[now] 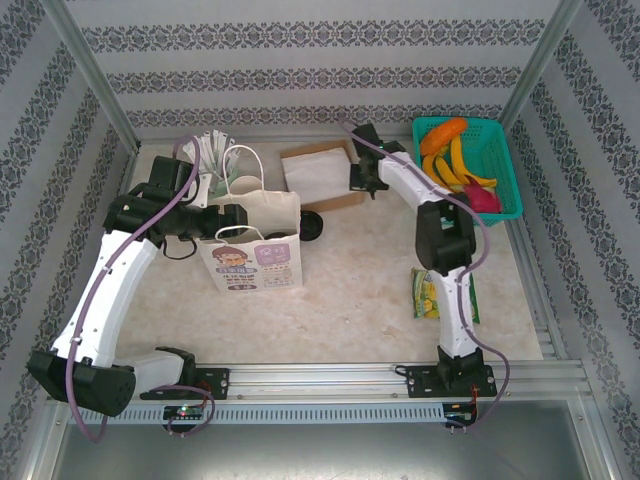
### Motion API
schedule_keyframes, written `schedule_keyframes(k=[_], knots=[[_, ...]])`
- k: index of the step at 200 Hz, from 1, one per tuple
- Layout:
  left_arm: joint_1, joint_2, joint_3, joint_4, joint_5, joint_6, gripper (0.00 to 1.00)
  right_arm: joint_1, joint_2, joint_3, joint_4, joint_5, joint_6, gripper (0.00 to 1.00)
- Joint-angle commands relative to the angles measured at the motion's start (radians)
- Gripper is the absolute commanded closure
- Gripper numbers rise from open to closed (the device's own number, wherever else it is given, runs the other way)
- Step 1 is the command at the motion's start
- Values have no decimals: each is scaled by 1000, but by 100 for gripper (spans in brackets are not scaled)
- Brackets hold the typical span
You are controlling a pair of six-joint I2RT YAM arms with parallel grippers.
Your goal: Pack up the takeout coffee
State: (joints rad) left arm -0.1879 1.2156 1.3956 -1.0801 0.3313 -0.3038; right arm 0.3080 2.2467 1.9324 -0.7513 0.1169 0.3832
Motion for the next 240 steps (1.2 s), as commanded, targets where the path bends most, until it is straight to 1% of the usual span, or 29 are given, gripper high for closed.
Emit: schedule_keyframes(k=[1,20,46,80,103,136,167,176,183,197,202,220,232,240], knots=[[7,-15,-20,49,45,-3,10,-36,-140,-137,23,39,-65,100],[5,-24,-38,72,75,-17,9,-59,-240,-307,59,27,-108,100],[1,-25,-49,83,106,-29,10,-85,-373,-487,59,54,-133,100],[-15,-25,-57,100,141,-50,11,-117,-540,-692,62,51,-136,100],[-35,-21,-66,129,163,-70,11,-132,-608,-809,85,23,-162,100],[-65,-10,-61,141,164,-81,12,-160,-678,-906,83,1,-229,100],[-79,-11,-68,159,178,-86,12,-173,-752,-949,81,-40,-230,100],[-79,-8,-68,155,165,-78,11,-174,-758,-950,80,-39,-224,100],[-79,-9,-66,146,136,-67,10,-173,-758,-944,79,-27,-216,93],[-77,-8,-57,126,90,-49,9,-173,-762,-920,68,-26,-192,68],[-76,-8,-50,118,85,-42,8,-172,-767,-909,64,-32,-179,62],[-75,-20,-29,102,78,-20,4,-156,-790,-861,52,-36,-125,49],[-74,-41,-28,112,74,-8,0,-142,-787,-830,51,-41,-103,43],[-72,-58,-31,122,63,0,0,-135,-769,-806,44,-63,-98,40]])
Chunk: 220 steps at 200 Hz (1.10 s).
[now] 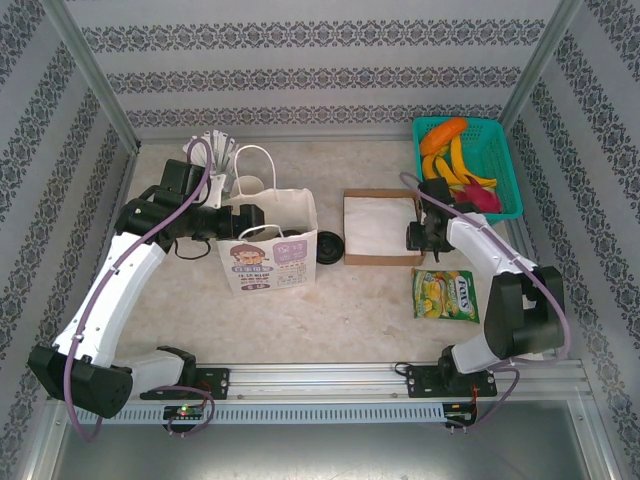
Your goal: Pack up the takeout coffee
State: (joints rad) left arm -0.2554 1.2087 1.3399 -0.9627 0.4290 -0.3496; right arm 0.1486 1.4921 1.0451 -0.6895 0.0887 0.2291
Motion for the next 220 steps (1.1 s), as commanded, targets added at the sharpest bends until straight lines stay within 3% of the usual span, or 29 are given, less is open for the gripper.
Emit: schedule_keyframes(k=[1,42,73,127,175,199,220], knots=[[-3,-53,24,6,-36,46,0,25,-11,84,-19,-38,57,40],[13,-103,15,28,-106,50,0,35,159,210,-38,-133,55,26],[19,-135,-8,55,-196,26,0,45,282,293,-74,-39,86,24],[20,-160,-37,81,-239,14,0,38,380,309,-53,-39,87,19],[20,-152,-32,79,-243,15,0,59,454,329,-47,-41,63,28],[19,-153,-27,73,-246,18,0,78,442,324,-35,-2,61,44],[20,-151,-28,73,-245,18,0,87,415,317,-27,26,56,64]])
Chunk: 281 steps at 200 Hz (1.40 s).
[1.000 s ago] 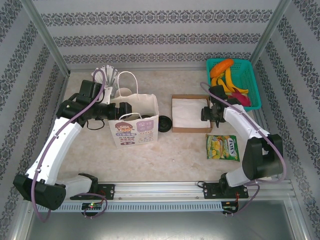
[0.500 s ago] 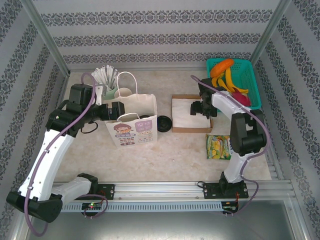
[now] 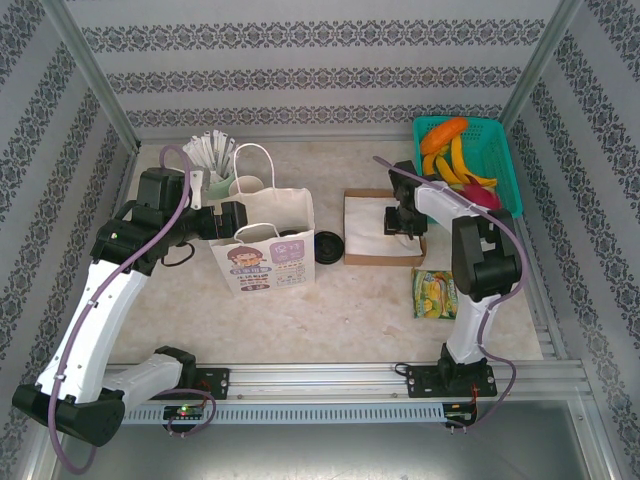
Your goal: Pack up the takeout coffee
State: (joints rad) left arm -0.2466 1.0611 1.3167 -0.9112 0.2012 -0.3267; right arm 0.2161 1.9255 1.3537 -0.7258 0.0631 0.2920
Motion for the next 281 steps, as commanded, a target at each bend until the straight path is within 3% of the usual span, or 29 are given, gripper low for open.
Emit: schedule_keyframes(k=[1,146,182,219,281], knots=[[11,-3,-5,21,-17,-4,0,20,-20,8,9,53,-7,65],[11,-9,-14,16,-11,3,0,59,-204,-26,41,98,-31,100],[12,-27,-23,31,-13,8,0,71,-303,-64,121,121,-45,100],[12,-59,-33,58,1,19,0,92,-464,-193,342,135,-153,100],[14,-134,-63,119,11,127,0,108,-682,-245,492,28,-372,100]])
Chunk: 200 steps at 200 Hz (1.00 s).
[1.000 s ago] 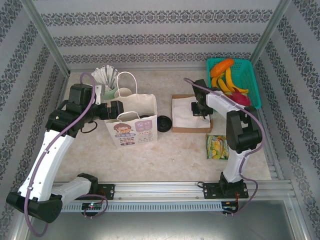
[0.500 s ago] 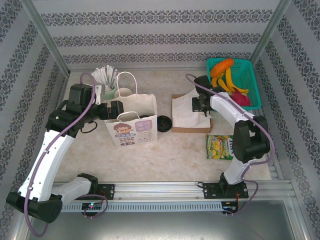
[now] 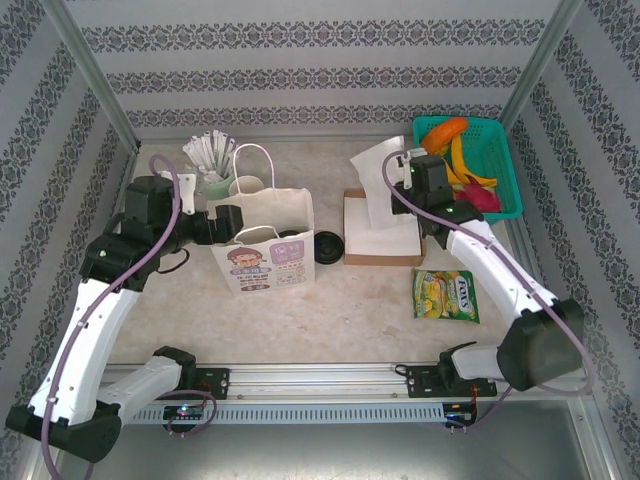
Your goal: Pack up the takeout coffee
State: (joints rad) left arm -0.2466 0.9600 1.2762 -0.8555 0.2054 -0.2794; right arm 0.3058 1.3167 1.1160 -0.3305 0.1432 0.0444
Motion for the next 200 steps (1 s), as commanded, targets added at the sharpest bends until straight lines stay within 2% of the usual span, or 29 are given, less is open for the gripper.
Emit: schedule_keyframes(k=[1,24,88,106,128,154,179,200], knots=[[13,-34,-23,64,6,82,0,18,-76,-6,98,-55,-127,100],[16,-47,-31,82,23,134,0,25,-132,27,86,-87,-182,100],[17,-136,-59,193,168,287,0,75,-226,174,39,-240,-236,100],[16,-156,-63,229,245,324,0,138,-229,203,45,-239,-288,100],[16,-163,-63,255,280,349,0,230,-212,263,31,-209,-351,100],[15,-163,-63,272,273,352,0,299,-164,381,-5,-218,-352,100],[17,-130,-42,231,124,347,0,392,-108,461,-24,-214,-436,100],[17,-136,-40,217,162,365,0,471,-45,521,-30,-176,-521,100]])
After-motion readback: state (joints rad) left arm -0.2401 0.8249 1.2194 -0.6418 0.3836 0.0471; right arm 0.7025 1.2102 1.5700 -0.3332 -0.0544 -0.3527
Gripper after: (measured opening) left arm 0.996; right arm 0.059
